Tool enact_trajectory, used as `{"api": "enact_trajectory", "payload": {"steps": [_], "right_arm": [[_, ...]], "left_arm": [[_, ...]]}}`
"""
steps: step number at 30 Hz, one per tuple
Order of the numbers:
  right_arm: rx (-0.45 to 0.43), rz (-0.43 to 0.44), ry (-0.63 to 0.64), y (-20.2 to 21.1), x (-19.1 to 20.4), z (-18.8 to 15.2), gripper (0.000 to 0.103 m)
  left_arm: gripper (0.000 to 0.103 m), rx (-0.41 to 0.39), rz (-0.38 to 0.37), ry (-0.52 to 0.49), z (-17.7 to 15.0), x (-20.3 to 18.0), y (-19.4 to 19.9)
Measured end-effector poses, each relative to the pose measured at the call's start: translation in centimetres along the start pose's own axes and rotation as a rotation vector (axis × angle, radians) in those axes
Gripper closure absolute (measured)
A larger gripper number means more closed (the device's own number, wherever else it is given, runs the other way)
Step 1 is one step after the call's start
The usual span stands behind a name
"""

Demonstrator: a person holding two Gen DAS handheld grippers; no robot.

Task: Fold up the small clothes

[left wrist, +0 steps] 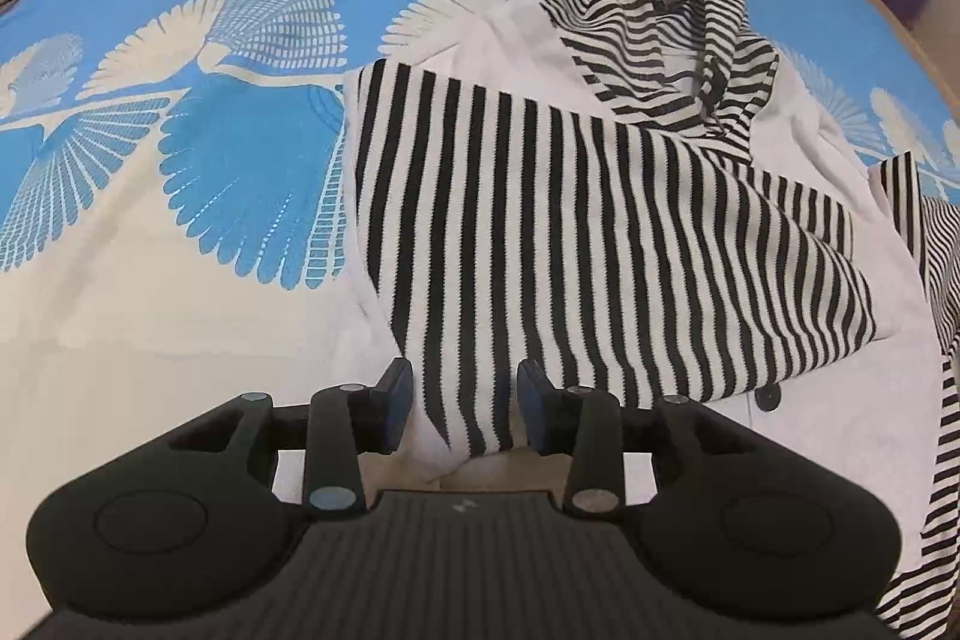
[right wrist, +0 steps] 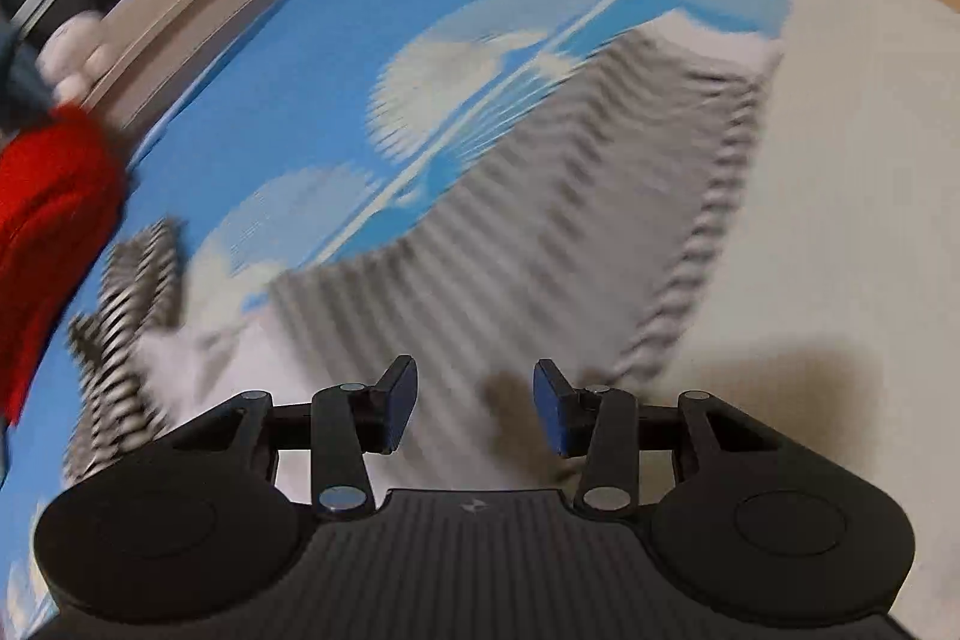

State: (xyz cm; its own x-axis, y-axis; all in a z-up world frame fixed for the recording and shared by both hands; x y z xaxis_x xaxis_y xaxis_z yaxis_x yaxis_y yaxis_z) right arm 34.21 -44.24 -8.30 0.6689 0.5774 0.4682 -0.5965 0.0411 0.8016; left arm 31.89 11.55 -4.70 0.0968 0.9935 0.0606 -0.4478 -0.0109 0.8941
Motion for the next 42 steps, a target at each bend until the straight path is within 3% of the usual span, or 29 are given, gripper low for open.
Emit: {"api": "enact_trajectory", "payload": {"steps": [5,8,15,18,22,25,29,31,33,40,42], "right_arm": [[-0.044,-0.063,-0.144,-1.3,-5.7,3.7,0.058],[-0.062,-0.051,-0.232,-2.4,-7.8,5.2,0.058],[-0.131,0.016,-0.282,-4.7,-9.6,6.3,0.06],[-0.158,-0.006,-0.247,-5.0,-9.2,6.6,0.071],[-0.171,-0.021,-0.267,-5.1,-9.3,6.7,0.097],[-0.188,-0.019,-0.283,-4.8,-9.2,6.6,0.101],[-0.227,0.012,-0.29,-3.8,-8.7,6.5,0.101],[-0.216,-0.006,-0.312,-4.0,-8.9,6.6,0.097],[-0.182,-0.025,-0.354,-4.8,-9.6,6.7,0.086],[-0.18,0.035,-0.389,-5.5,-9.7,6.9,0.086],[-0.191,0.024,-0.372,-5.4,-9.4,6.9,0.097]], "left_arm": [[0.061,-0.009,-0.009,-0.001,0.1,-0.4,0.2],[0.061,-0.009,-0.01,-0.006,0.1,-0.5,0.2],[0.061,-0.013,-0.008,-0.014,0.0,-0.6,0.3],[0.061,-0.011,-0.007,-0.016,0.0,-0.5,0.2],[0.061,-0.008,-0.005,-0.016,0.0,-0.4,0.0],[0.061,-0.011,-0.006,-0.017,0.1,-0.4,0.1],[0.061,-0.013,-0.005,-0.013,0.1,-0.4,0.2],[0.061,-0.014,-0.006,-0.014,0.1,-0.4,0.2],[0.061,-0.014,-0.005,-0.019,0.0,-0.5,0.2],[0.061,-0.012,-0.003,-0.026,0.0,-0.7,0.2],[0.061,-0.013,-0.002,-0.026,0.0,-0.7,0.2]]}}
Point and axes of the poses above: each gripper's, at about its wrist camera, not at the fingertips, and y roughly against the way its jaws point, x to its left, z to its top, the point moved 1 cm from there along -y, roughly the way its jaws point, and after that the axes turned 11 degrees about -y, right-handed, at the moved point
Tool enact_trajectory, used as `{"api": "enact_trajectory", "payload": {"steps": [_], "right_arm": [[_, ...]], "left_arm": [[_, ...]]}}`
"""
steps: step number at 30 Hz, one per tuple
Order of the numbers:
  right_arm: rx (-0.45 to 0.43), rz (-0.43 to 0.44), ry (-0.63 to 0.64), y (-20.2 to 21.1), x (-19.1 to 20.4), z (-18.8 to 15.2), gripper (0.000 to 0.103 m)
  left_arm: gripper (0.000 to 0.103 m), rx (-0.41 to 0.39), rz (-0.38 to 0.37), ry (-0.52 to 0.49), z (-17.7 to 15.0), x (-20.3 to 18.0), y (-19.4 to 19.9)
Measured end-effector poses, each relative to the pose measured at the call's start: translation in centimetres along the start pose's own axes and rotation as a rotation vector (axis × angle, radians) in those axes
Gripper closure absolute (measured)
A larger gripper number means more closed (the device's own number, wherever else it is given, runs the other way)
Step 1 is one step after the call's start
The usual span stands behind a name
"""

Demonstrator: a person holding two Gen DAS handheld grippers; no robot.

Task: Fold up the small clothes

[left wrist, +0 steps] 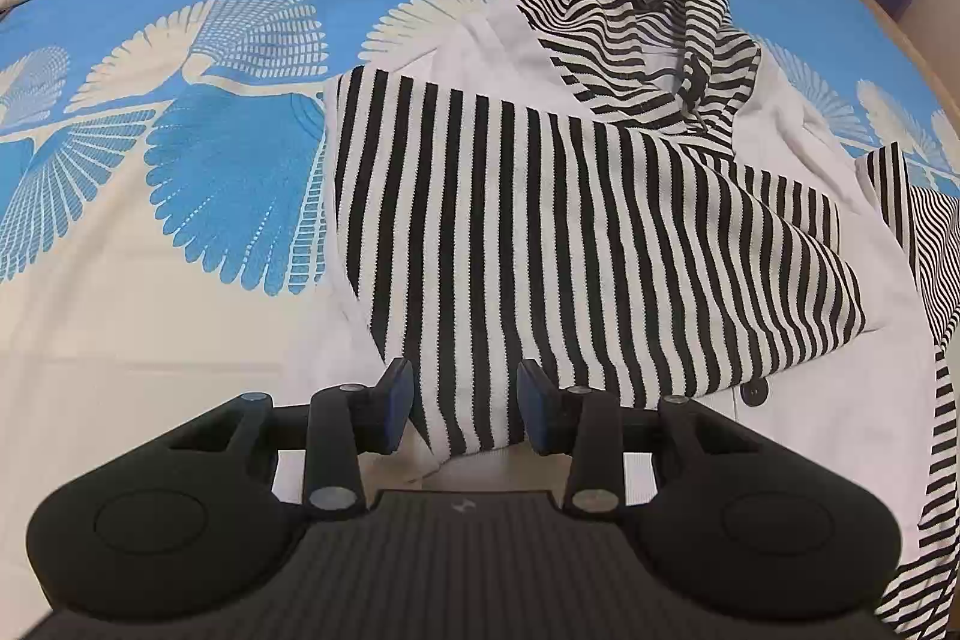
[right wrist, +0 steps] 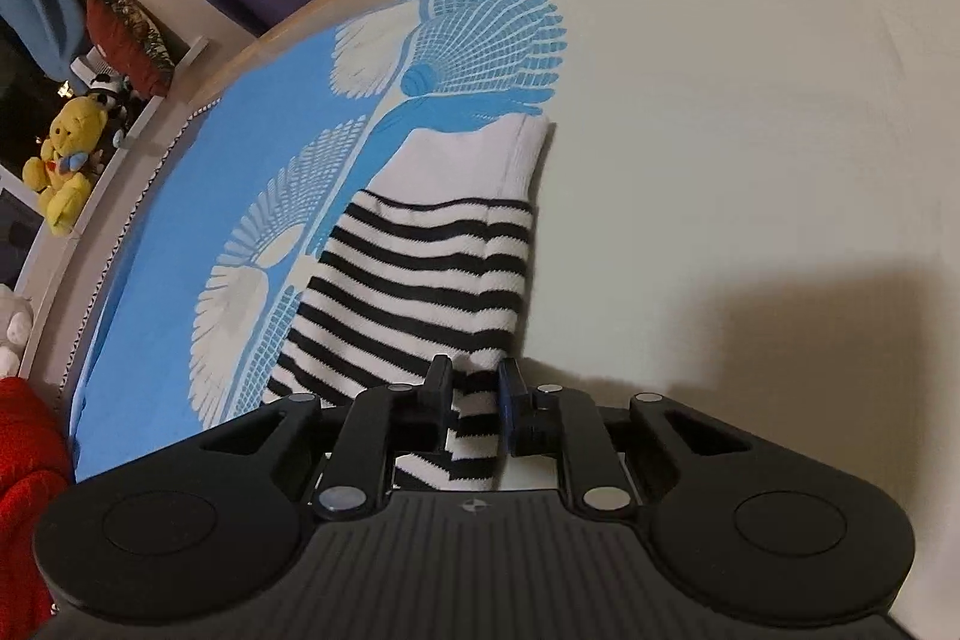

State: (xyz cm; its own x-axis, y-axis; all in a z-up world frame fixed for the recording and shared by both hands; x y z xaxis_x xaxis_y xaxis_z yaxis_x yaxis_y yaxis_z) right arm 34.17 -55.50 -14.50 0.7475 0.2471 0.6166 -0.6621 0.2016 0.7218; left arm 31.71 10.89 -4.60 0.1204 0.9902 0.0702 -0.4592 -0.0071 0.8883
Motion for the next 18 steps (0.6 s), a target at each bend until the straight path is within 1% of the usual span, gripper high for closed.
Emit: {"api": "enact_trajectory", "payload": {"steps": [2,4,5,7,8,9,10,11,12,13,14,15,16,17,18], "right_arm": [[-0.045,-0.013,0.038,0.8,0.8,-0.1,0.1],[-0.125,-0.006,0.143,2.7,3.4,-0.6,0.1],[-0.176,0.013,0.242,4.1,5.5,-1.4,0.1],[-0.289,0.067,0.498,7.6,10.6,-4.5,0.1],[-0.334,0.121,0.624,9.5,13.0,-6.7,0.1],[-0.367,0.216,0.764,12.1,15.4,-9.8,0.1],[-0.369,0.31,0.866,14.4,17.0,-12.7,0.1],[-0.338,0.411,0.955,16.5,18.3,-15.6,0.1],[-0.275,0.512,1.035,18.4,19.3,-18.8,0.1],[-0.187,0.592,1.109,20.2,20.0,-22.2,0.1],[-0.078,0.647,1.175,21.6,20.3,-25.6,0.1],[0.032,0.675,1.226,22.5,20.3,-28.5,0.1],[0.155,0.677,1.278,23.0,19.9,-31.5,0.099],[0.272,0.652,1.337,23.3,19.4,-34.3,0.098],[0.365,0.599,1.393,23.3,18.4,-36.9,0.096]], "left_arm": [[0.061,-0.001,0.001,0.008,0.0,0.2,0.0],[0.061,-0.003,0.002,0.02,0.1,0.5,0.2],[0.061,-0.007,0.002,0.028,0.1,0.7,0.4],[0.061,-0.02,-0.003,0.044,0.3,1.2,0.9],[0.061,-0.027,-0.006,0.052,0.5,1.5,1.1],[0.061,-0.035,-0.011,0.063,0.5,1.9,1.4],[0.061,-0.043,-0.014,0.078,0.6,2.3,1.6],[0.061,-0.048,-0.016,0.094,0.7,2.8,1.9],[0.061,-0.052,-0.017,0.111,0.8,3.2,2.1],[0.061,-0.056,-0.018,0.126,0.8,3.7,2.3],[0.061,-0.058,-0.018,0.137,0.8,4.1,2.5],[0.061,-0.062,-0.018,0.149,0.9,4.5,2.7],[0.061,-0.065,-0.02,0.16,0.9,4.8,2.8],[0.061,-0.067,-0.022,0.171,0.9,5.2,3.0],[0.061,-0.068,-0.023,0.179,0.8,5.4,3.1]]}}
Point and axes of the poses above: each gripper's, at about its wrist camera, not at the fingertips, and y roughly against the way its jaws point, x to its left, z to its top, the point moved 1 cm from there along -y, roughly the way its jaws point, and after that the axes turned 11 degrees about -y, right-handed, at the moved point
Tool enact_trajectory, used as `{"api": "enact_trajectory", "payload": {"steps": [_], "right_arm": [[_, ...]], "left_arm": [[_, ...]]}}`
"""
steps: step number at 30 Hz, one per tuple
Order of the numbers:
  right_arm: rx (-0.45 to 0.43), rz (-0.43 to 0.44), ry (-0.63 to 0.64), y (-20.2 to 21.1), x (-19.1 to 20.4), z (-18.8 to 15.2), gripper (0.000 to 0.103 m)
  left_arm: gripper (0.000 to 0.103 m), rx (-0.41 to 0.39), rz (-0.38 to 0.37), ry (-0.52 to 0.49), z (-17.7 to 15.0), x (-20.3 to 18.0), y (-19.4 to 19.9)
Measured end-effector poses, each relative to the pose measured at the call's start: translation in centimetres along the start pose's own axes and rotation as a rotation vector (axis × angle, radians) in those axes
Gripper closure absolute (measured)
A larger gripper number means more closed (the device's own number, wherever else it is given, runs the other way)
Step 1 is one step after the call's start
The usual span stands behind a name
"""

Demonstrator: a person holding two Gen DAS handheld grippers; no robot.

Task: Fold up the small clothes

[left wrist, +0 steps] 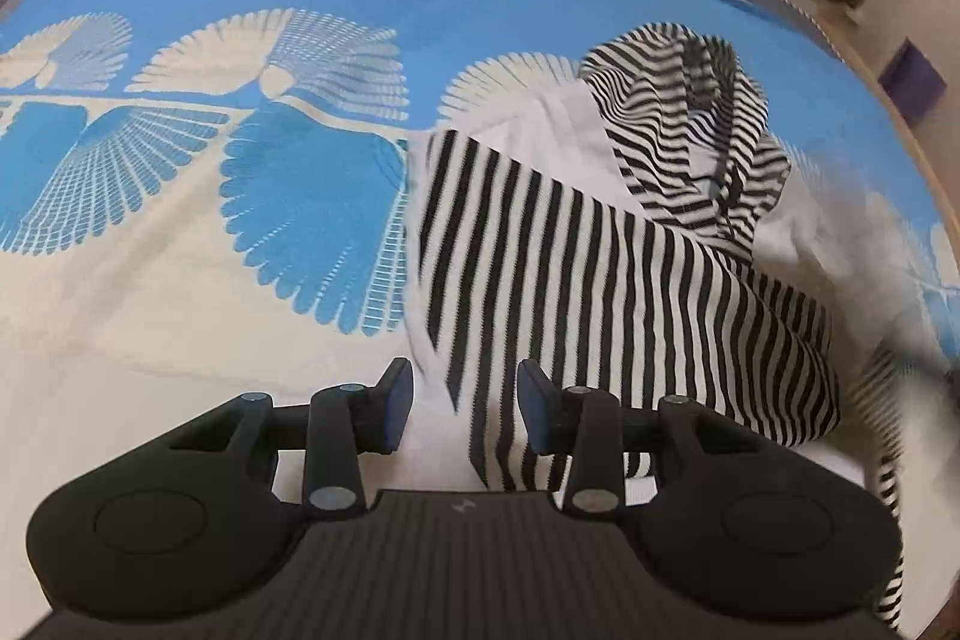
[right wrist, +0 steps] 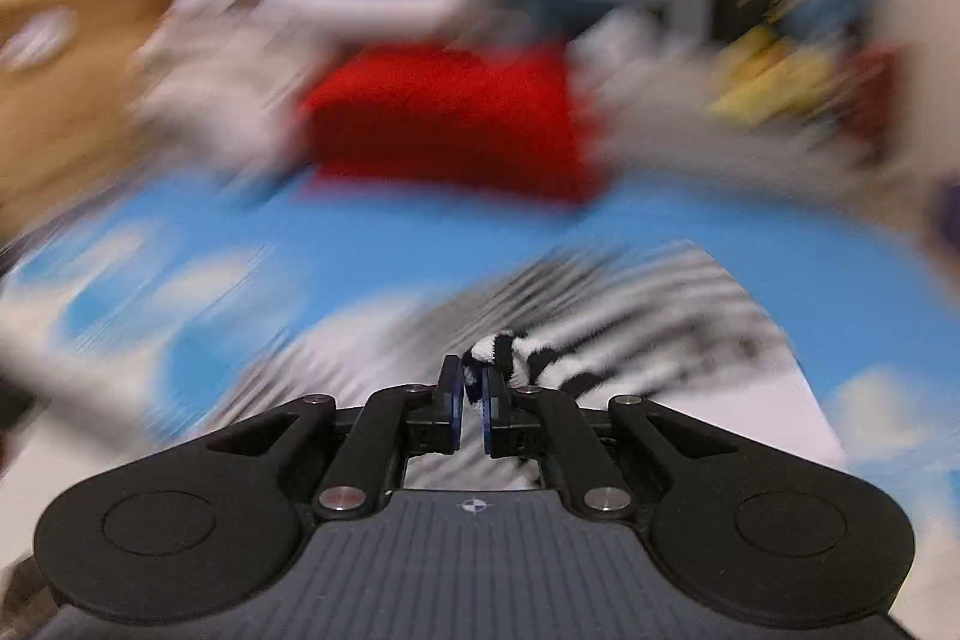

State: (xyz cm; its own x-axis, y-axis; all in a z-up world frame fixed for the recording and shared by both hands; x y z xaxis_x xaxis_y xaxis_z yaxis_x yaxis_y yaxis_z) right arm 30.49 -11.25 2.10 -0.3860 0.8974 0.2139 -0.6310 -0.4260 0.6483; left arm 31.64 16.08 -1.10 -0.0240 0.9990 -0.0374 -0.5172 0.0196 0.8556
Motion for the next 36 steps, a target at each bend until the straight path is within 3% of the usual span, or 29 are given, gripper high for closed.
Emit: {"api": "enact_trajectory", "payload": {"steps": [2,4,12,16,21,25,28,31,32,33,34,36], "right_arm": [[0.129,-0.01,0.006,-1.4,2.2,-2.1,0.086],[0.202,-0.018,-0.038,-2.0,2.3,-3.1,0.081],[0.225,-0.158,-0.58,-2.8,-7.0,-3.3,0.07],[0.206,-0.181,-0.722,-2.3,-10.3,-4.2,0.07],[0.26,-0.205,-0.933,-3.4,-13.8,-6.5,0.069],[0.29,-0.194,-1.127,-3.7,-15.7,-8.9,0.069],[0.3,-0.188,-1.145,-3.6,-16.0,-8.7,0.069],[0.308,-0.18,-1.16,-3.7,-16.3,-8.8,0.069],[0.31,-0.178,-1.166,-3.8,-16.4,-8.9,0.069],[0.311,-0.176,-1.166,-3.8,-16.4,-8.9,0.069],[0.313,-0.176,-1.164,-3.8,-16.5,-8.9,0.069],[0.314,-0.178,-1.158,-3.8,-16.6,-8.8,0.069]], "left_arm": [[0.061,-0.001,0.001,0.007,-0.1,0.2,0.2],[0.061,-0.001,0.0,0.006,-0.2,0.2,0.3],[0.061,0.022,-0.089,0.017,-0.6,-1.9,-1.4],[0.061,-0.002,-0.138,-0.004,-0.5,-4.8,-2.2],[0.061,-0.09,-0.21,-0.116,-1.0,-10.2,-2.6],[0.058,-0.123,-0.209,-0.241,-2.1,-14.4,-3.8],[0.046,-0.099,-0.164,-0.353,-3.3,-16.9,-5.6],[0.043,-0.054,-0.071,-0.441,-4.4,-18.2,-7.5],[0.049,-0.067,-0.059,-0.433,-4.3,-18.1,-7.4],[0.08,-0.066,-0.042,-0.4,-4.1,-17.7,-7.2],[0.09,-0.057,-0.025,-0.363,-3.8,-17.2,-7.0],[0.09,-0.077,0.031,-0.227,-3.0,-14.8,-5.9]]}}
Point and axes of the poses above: each gripper's, at about its wrist camera, not at the fingertips, and y roughly against the way its jaws point, x to its left, z to its top, the point moved 1 cm from there along -y, roughly the way its jaws point, and after that the axes turned 11 degrees about -y, right-handed, at the moved point
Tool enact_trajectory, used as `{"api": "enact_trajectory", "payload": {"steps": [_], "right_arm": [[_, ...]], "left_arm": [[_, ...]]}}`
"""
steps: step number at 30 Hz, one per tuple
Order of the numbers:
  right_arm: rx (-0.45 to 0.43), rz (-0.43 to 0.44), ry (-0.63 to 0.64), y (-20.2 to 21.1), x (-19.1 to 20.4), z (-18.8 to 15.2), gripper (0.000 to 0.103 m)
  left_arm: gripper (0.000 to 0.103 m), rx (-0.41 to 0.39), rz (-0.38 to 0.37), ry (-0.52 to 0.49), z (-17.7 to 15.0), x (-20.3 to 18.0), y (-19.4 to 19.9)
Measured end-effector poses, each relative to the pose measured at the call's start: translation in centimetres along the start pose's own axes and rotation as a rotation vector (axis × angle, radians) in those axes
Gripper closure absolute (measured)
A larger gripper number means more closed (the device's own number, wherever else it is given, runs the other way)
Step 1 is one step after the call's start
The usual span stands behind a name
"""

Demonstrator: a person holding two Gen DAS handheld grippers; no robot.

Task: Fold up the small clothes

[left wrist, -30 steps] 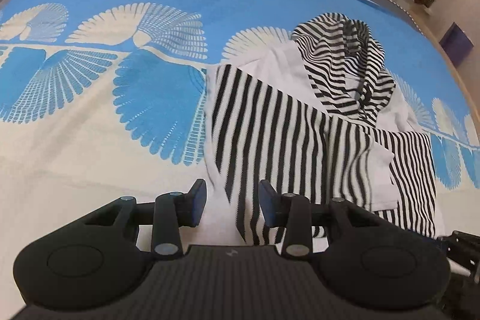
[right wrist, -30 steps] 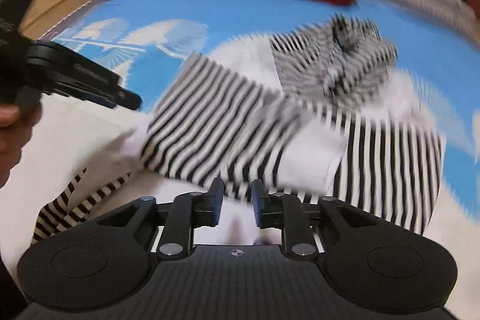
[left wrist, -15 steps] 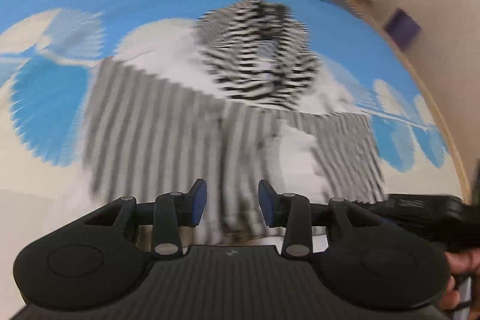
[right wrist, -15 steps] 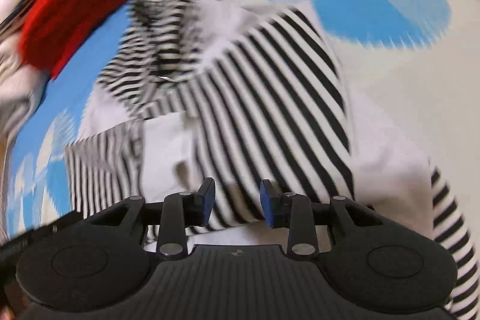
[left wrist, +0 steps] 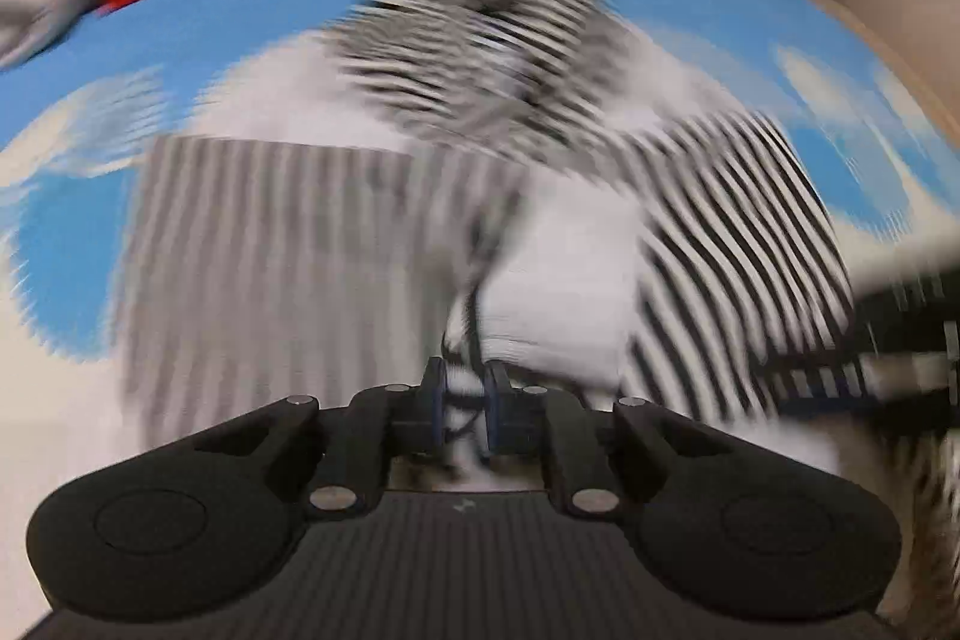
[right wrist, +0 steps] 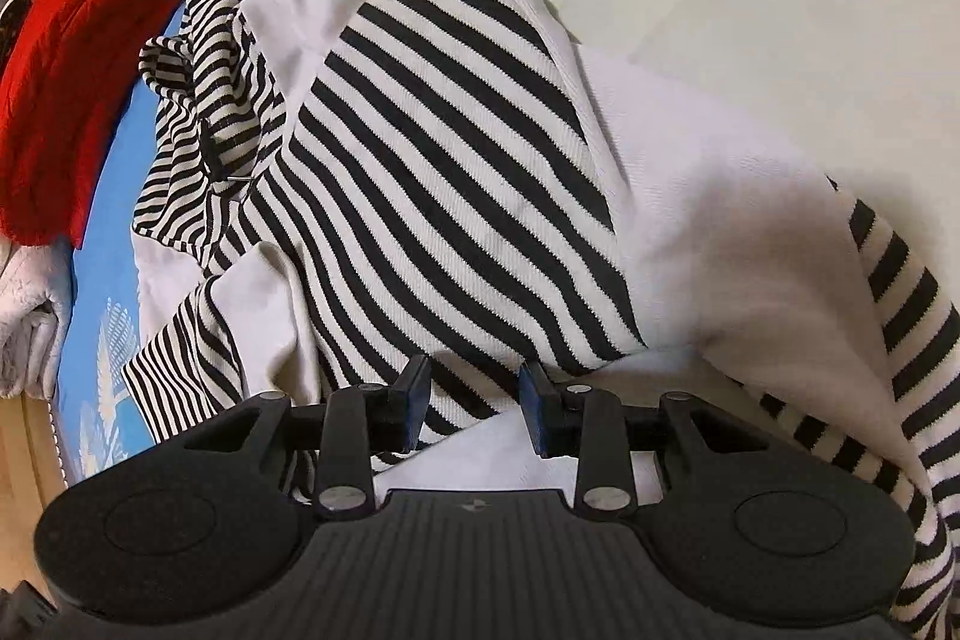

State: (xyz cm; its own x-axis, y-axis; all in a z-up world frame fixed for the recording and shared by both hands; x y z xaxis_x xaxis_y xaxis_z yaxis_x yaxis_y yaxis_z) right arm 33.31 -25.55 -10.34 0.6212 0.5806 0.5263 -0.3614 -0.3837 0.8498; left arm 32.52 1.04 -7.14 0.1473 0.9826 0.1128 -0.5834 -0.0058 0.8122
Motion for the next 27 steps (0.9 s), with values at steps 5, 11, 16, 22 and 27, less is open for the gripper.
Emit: {"api": "enact_trajectory", "payload": {"steps": [5,11,16,22,27], "right_arm": [[-0.013,-0.017,0.012,-0.1,0.5,-0.2,0.069],[-0.056,-0.064,0.033,0.0,1.8,-0.9,0.069],[-0.145,-0.03,0.093,1.5,3.6,-1.8,0.068],[-0.147,-0.031,0.075,0.8,3.1,-0.8,0.068],[-0.078,-0.033,-0.014,-0.3,1.3,0.2,0.069]], "left_arm": [[0.088,-0.034,0.03,0.317,-0.4,6.7,2.1],[0.06,-0.031,-0.118,0.354,-0.1,8.5,1.5],[0.06,-0.107,-0.212,0.098,1.4,3.9,2.5],[0.06,-0.094,-0.262,-0.08,0.5,-1.3,0.8],[0.06,0.018,-0.243,-0.027,-0.9,-1.9,-2.5]]}}
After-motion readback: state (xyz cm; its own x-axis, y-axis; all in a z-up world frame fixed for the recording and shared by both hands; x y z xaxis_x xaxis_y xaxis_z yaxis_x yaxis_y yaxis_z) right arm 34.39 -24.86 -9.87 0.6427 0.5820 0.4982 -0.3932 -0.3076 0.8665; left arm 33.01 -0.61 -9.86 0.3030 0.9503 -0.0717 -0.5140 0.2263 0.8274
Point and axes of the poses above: each gripper's, at about its wrist camera, not at the fingertips, and y roughly against the way its jaws point, x to its left, z to its top, the point moved 1 cm from there along -y, roughly the way its jaws point, and after that the axes turned 11 degrees about -y, right-handed, at the moved point
